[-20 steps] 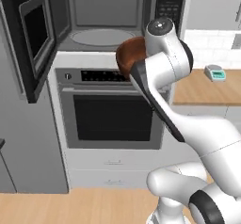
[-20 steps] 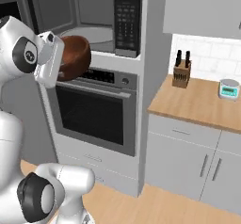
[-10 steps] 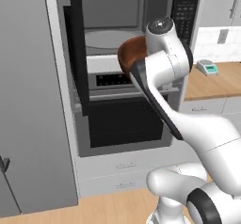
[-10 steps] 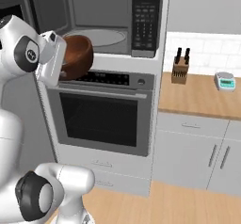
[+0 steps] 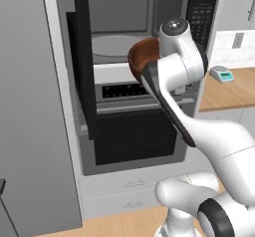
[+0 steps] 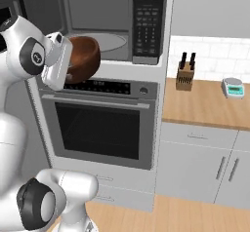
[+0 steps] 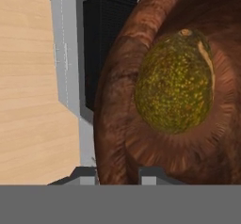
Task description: Pick the avocado from the sink and place it in the bowl. Then pick the bowl and place it in the microwave. Then close the microwave door and press the start button.
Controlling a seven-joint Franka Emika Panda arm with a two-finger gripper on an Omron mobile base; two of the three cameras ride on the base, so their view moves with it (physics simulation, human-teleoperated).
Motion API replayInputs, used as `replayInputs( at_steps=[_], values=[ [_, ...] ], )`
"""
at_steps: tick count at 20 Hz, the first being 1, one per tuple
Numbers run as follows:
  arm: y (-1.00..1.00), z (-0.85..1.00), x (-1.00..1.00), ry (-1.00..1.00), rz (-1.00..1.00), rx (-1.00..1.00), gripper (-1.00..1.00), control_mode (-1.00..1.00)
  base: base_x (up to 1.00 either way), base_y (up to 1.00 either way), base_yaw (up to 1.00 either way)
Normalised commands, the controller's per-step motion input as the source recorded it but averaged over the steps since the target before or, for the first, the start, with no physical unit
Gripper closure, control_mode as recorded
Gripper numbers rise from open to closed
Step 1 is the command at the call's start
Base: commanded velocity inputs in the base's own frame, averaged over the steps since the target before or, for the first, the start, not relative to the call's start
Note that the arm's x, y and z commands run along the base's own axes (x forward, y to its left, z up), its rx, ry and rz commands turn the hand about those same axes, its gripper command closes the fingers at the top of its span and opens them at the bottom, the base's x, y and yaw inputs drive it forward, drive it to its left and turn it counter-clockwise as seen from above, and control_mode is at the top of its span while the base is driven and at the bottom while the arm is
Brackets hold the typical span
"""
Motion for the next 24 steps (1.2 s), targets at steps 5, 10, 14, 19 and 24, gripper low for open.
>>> replayInputs(
  at_steps=[5,10,14,19,24],
  values=[
    [0.00,0.00,0.00,0.00,0.00,0.00,1.00,1.00,0.18,0.11,-0.01],
    [0.00,0.00,0.00,0.00,0.00,0.00,1.00,1.00,0.19,0.11,-0.01],
    [0.00,0.00,0.00,0.00,0.00,0.00,1.00,1.00,0.11,0.09,0.00],
    [0.00,0.00,0.00,0.00,0.00,0.00,1.00,1.00,0.19,0.06,0.00],
    [0.08,0.70,0.28,-0.50,0.00,0.11,1.00,-1.00,0.00,0.00,0.00]
  ],
)
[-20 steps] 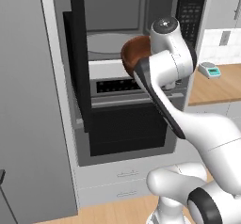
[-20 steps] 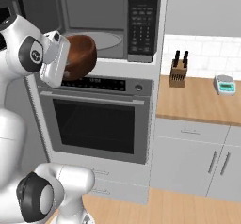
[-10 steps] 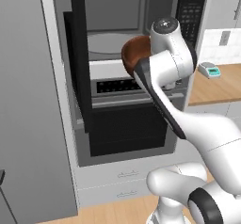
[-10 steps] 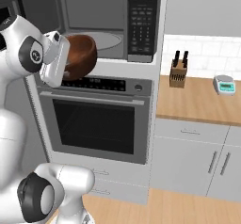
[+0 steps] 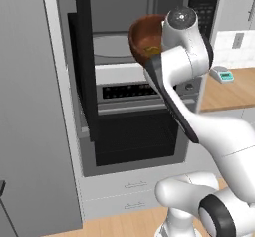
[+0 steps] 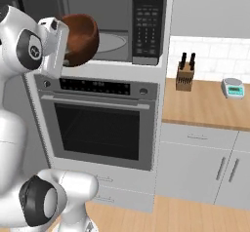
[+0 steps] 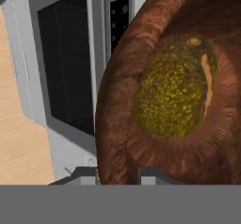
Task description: Pick the avocado from the sink and place it in the bowl. Then pick the bowl and place it in the microwave. Then close the microwave door and press the start button.
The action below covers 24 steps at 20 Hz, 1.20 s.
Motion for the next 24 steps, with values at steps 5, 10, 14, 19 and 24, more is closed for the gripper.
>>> replayInputs(
  at_steps=[5,10,14,19,24],
  values=[
    [0.47,0.44,0.78,-0.29,0.00,0.08,1.00,-1.00,0.00,0.00,0.00],
    [0.42,-0.03,1.00,0.01,0.11,0.00,1.00,-1.00,0.00,0.00,0.00],
    [0.00,0.01,1.00,0.07,0.04,0.01,1.00,-1.00,0.00,0.00,0.00],
    [0.04,-0.07,1.00,0.26,0.05,-0.01,1.00,-1.00,0.00,0.00,0.00],
    [0.00,0.01,0.80,0.12,0.01,0.00,1.00,-1.00,0.00,0.00,0.00]
  ],
)
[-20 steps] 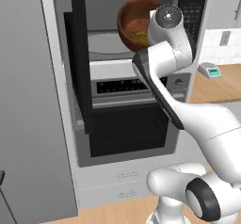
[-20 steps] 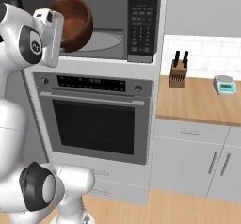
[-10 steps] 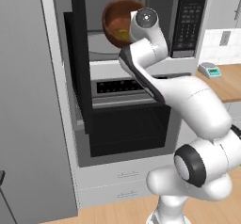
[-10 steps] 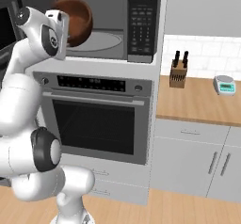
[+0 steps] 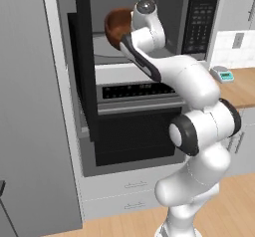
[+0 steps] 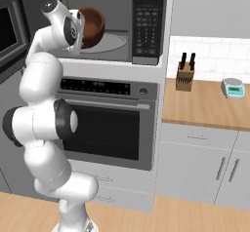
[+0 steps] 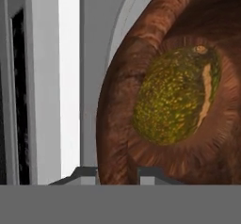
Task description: Pick the avocado from the sink and place it in the bowl. Then pick the bowl and place it in the microwave. Then close the microwave door and press the start button.
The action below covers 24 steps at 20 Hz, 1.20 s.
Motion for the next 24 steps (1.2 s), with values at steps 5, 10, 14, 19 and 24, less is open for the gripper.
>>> replayInputs(
  at_steps=[5,10,14,19,24],
  values=[
    [0.01,-0.06,0.57,0.00,0.00,-0.02,-1.00,-1.00,0.00,0.00,0.00],
    [0.00,0.00,0.22,-0.02,0.01,0.00,-1.00,-1.00,0.00,0.00,0.00],
    [0.00,-0.04,-0.81,-0.28,0.11,0.00,-1.00,-1.00,0.00,0.00,0.00],
    [-0.11,-0.09,-1.00,-0.43,0.15,0.00,-1.00,-1.00,0.00,0.00,0.00],
    [-0.28,-0.27,-1.00,-0.25,0.14,0.00,-1.00,-1.00,0.00,0.00,0.00]
  ],
)
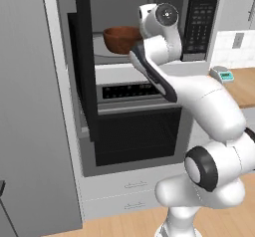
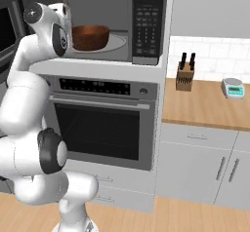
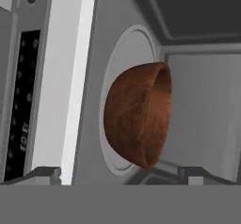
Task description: Pick the avocado from the sink and place it in the bowl. Then pick the bowl and place it in the microwave. Then close the microwave door and press the start button.
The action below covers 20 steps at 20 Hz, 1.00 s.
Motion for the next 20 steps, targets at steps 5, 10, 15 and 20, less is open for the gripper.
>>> replayInputs(
  at_steps=[5,10,15,20],
  values=[
    [-0.09,-0.08,-1.00,-0.14,0.14,0.00,-1.00,-1.00,0.00,0.00,0.00],
    [0.00,0.00,-1.00,-0.03,0.20,0.00,-1.00,-1.00,0.00,0.00,0.00],
    [0.00,0.00,-1.00,-0.01,0.36,0.00,-1.00,-1.00,0.00,0.00,0.00],
    [0.09,0.00,-1.00,0.00,0.34,0.00,-1.00,-1.00,0.00,0.00,0.00]
  ],
)
